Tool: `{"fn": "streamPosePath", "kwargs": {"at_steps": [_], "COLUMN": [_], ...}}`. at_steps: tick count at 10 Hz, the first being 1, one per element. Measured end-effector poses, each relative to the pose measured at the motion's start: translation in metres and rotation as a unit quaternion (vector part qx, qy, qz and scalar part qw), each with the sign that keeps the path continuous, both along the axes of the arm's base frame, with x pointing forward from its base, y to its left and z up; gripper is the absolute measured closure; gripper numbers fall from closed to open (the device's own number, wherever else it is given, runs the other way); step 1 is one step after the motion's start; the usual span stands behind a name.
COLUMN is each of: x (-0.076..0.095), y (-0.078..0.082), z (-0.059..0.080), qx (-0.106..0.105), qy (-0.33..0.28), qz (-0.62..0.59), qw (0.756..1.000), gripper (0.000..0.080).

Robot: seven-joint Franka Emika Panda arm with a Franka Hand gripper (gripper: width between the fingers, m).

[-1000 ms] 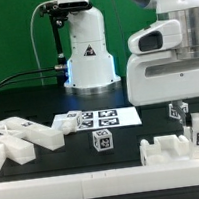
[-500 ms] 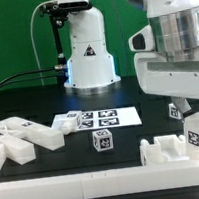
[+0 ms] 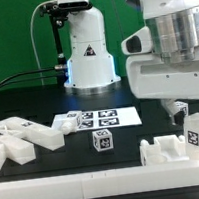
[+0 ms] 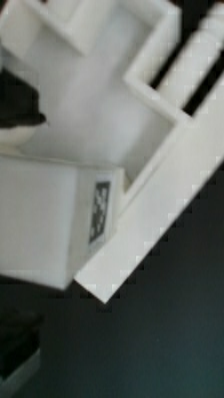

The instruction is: Assemble chair

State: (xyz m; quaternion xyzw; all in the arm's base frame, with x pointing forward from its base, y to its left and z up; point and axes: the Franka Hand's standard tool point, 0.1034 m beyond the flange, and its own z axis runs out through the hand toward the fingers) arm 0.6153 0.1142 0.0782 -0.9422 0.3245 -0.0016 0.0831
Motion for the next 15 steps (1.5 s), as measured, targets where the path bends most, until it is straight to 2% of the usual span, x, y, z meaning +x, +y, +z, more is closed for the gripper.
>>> {"fn": "streamPosePath", "kwargs": {"at_steps": [1, 4, 5, 7, 8, 10, 13, 14, 15], "x": [-0.0036, -0.0031, -0.0031, -0.0048, -0.0047, -0.0047, -0.0045, -0.0042, -0.0038], "y": [0.0031, 0.0009, 0.0006, 0.0037, 0.0029, 0.003, 0.0027, 0.003, 0.0036], "z": [-0.0009, -0.0011, -0.0008, -0.0018, -0.0019, -0.002, -0.0019, -0.0018, -0.0017], "qx": [-0.009, -0.014, -0.02, -0.036, -0.036, -0.035, -0.028, -0.026, -0.024], "qy": [-0.001, -0.016, -0.024, -0.046, -0.045, -0.041, -0.028, -0.021, -0.01], "qz": [0.078, 0.163, 0.224, 0.399, 0.389, 0.366, 0.264, 0.213, 0.112], "qw": [0.997, 0.986, 0.974, 0.915, 0.919, 0.929, 0.964, 0.976, 0.993], "gripper": [0.0179, 0.015, 0.015, 0.015, 0.019, 0.0475, 0.0515, 0.0515, 0.0515]}}
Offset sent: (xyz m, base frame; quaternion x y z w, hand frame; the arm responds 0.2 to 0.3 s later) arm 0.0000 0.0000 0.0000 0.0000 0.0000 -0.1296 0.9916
